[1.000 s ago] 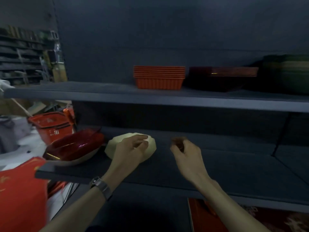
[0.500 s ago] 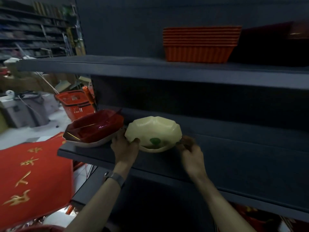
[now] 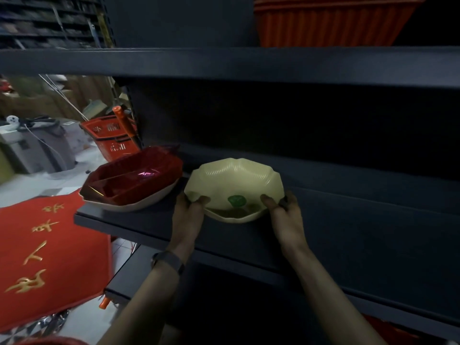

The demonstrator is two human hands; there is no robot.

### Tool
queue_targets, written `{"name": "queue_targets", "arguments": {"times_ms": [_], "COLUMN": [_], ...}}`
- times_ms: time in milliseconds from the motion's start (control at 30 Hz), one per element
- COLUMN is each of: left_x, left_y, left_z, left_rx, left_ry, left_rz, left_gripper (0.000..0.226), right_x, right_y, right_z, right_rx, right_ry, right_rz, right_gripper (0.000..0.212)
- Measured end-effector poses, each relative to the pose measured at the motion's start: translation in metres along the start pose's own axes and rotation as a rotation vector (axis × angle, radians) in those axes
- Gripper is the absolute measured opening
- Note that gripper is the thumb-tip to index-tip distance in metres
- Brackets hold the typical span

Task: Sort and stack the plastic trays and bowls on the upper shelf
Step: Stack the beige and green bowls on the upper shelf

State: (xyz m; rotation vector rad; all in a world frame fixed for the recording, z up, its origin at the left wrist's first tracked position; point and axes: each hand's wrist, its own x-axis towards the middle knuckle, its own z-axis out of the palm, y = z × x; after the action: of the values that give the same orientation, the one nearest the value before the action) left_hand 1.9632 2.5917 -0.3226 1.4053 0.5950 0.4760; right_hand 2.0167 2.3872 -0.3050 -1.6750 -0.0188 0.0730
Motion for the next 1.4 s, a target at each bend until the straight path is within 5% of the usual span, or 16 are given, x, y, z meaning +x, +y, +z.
{"name": "queue_targets", "arguments": {"times_ms": [433,533,767,1000,1233,1400], "left_x": [-0.006,-0.014,-0.036,-0.062,-0.094,-0.131], "left_y": [-0.025,-0.017,0.010,0.026,0.027,0.031], "left_z": [-0.003,-0.002,-0.001,-0.007,0.020,0.037], "left_rx": [0.013,-0.070,-0.356,-0.510,-0.491,-0.482], "left_ry": [0.028,0.007,-0.164,-0.395,-0.413,-0.454], "left_rz": [0.127,0.061,-0.156,-0.286,-0.321,-0.324], "left_gripper": [0.071,0.060,0.031,0.034,0.034,0.043], "right_x": [-0.007,-0.011,-0.030,-0.052,-0.075,-0.114], "right_y": [0.018,0.019,-0.002,-0.008,-0.006,0.005], "right_z": [0.008,0.000,-0.038,-0.086,-0.120,-0.142], "right_rx": [0.205,0.291,0.301,0.223,0.352,0.420], "right_ry": [-0.006,0.040,0.014,0.002,0.068,0.062], "right_rz": [-0.012,-0.015,-0.042,-0.047,-0.034,-0.004], "right_gripper": [0.061,0.042,0.046,0.044,0.026,0.034]}}
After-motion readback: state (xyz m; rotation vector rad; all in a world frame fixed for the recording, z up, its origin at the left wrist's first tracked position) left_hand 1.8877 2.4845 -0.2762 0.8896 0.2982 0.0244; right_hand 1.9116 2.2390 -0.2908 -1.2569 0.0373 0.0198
